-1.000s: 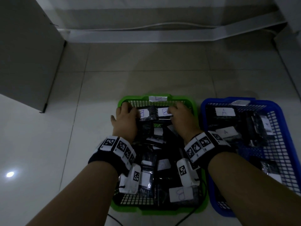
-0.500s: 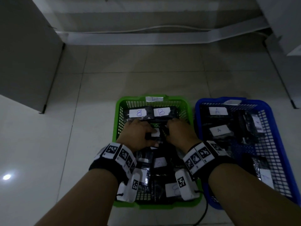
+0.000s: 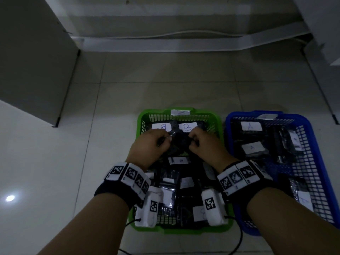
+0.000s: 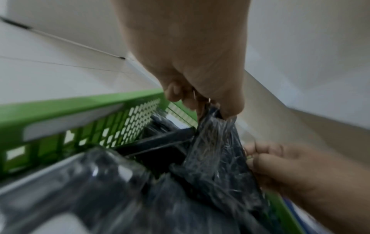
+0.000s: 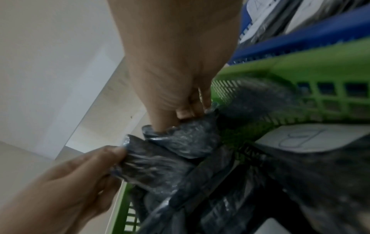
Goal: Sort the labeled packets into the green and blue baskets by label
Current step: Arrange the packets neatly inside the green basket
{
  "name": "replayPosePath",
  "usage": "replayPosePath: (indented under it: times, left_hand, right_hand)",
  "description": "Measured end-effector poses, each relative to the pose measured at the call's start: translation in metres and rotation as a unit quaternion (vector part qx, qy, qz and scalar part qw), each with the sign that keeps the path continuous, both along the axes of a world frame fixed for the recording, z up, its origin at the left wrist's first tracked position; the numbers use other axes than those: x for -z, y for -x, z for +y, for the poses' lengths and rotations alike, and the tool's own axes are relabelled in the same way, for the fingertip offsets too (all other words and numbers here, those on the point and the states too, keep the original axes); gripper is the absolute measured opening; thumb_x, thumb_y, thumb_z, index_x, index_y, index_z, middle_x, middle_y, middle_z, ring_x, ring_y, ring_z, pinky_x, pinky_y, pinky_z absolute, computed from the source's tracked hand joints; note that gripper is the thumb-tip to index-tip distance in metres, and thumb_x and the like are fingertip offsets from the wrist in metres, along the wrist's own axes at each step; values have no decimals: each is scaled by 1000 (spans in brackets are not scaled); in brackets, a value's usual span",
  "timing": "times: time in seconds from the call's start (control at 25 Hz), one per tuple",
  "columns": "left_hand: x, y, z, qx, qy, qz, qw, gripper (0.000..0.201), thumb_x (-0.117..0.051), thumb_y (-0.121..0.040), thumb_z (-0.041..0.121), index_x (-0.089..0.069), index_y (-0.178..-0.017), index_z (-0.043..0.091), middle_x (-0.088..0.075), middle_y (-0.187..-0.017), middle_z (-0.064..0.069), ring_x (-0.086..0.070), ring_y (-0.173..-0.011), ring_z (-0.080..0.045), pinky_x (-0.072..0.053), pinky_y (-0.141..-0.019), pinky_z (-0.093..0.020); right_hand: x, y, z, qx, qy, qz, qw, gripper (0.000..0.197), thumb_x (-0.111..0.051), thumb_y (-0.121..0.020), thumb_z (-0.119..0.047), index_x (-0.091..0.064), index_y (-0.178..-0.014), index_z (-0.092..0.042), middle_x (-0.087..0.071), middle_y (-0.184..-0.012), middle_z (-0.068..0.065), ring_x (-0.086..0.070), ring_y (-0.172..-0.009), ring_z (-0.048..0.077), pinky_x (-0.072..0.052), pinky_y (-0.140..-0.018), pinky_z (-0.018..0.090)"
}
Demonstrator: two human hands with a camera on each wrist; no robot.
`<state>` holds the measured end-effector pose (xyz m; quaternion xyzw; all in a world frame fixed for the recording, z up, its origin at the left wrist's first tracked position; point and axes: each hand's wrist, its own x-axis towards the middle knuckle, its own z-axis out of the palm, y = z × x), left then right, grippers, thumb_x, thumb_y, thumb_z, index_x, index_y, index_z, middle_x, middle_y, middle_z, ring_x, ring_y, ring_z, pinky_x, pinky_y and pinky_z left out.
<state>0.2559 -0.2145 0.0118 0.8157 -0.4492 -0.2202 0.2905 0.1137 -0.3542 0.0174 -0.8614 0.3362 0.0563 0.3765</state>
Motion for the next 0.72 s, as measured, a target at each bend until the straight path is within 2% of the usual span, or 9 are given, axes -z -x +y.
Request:
replayPosePath:
  times: [0.08, 0.16, 0.24, 0.32, 0.4, 0.52, 0.64, 0.72]
  left_hand:
    - [-4, -4, 4, -62, 31, 45, 997, 14, -57, -90, 28, -63, -83, 18, -66, -75, -1, -61, -69, -19, -50, -64, -32]
    - [-9, -7, 7, -108, 76, 53, 990, 12, -59, -89, 25, -62, -81, 17, -64, -68, 0, -60, -63, -18, -49, -61, -32]
    - [-12, -11, 9, -128, 120, 17, 984, 9, -60, -89, 22, -62, -84, 14, -64, -73, 1, -60, -67, -16, -48, -63, -29]
    - [-11, -15, 11, -127, 163, -23, 978, 8, -60, -89, 20, -62, -88, 13, -62, -82, 0, -60, -74, -16, -50, -67, -28]
    - [-6, -16, 15, -113, 181, -45, 976, 8, -62, -88, 18, -62, -93, 12, -59, -93, 0, -59, -82, -13, -52, -74, -29]
    - [8, -16, 18, -100, 143, -45, 984, 17, -69, -83, 21, -63, -95, 12, -55, -103, 0, -58, -88, -12, -54, -80, -29]
    - [19, -12, 12, -82, 65, -46, 993, 27, -75, -76, 28, -58, -91, 13, -50, -103, -1, -57, -84, -19, -52, -75, -34]
    - [24, -11, 3, -87, 11, -40, 995, 34, -77, -73, 30, -55, -93, 13, -47, -104, -2, -54, -85, -21, -48, -73, -32]
  right_hand:
    - [3, -6, 1, 36, -13, -57, 998, 20, -54, -89, -12, -56, -109, -13, -66, -93, 8, -63, -83, 25, -48, -67, 32]
    - [1, -12, -1, 80, 54, -141, 985, 21, -52, -89, -11, -60, -108, -14, -67, -91, 8, -63, -80, 24, -51, -65, 34]
    - [-2, -18, -10, 66, 225, -171, 957, 24, -56, -84, -9, -64, -106, -12, -67, -86, 10, -61, -77, 26, -49, -63, 33]
    - [7, -20, -16, -9, 365, -103, 925, 24, -66, -71, -7, -66, -94, -12, -67, -79, 9, -59, -75, 30, -48, -64, 33]
    - [25, -16, -19, -87, 360, -29, 928, 27, -73, -61, -3, -62, -83, -15, -65, -85, 8, -58, -81, 31, -46, -65, 35]
    - [42, -10, -22, -123, 257, 45, 957, 31, -68, -66, 1, -57, -90, -15, -57, -110, 8, -49, -101, 30, -46, -74, 40]
    - [39, -14, -27, -93, 286, 53, 952, 32, -66, -69, 2, -58, -95, -14, -55, -107, 10, -49, -99, 32, -46, -74, 41]
    - [37, -19, -27, -63, 310, 57, 947, 30, -66, -74, -3, -61, -101, -13, -57, -104, 12, -51, -97, 33, -46, -73, 40]
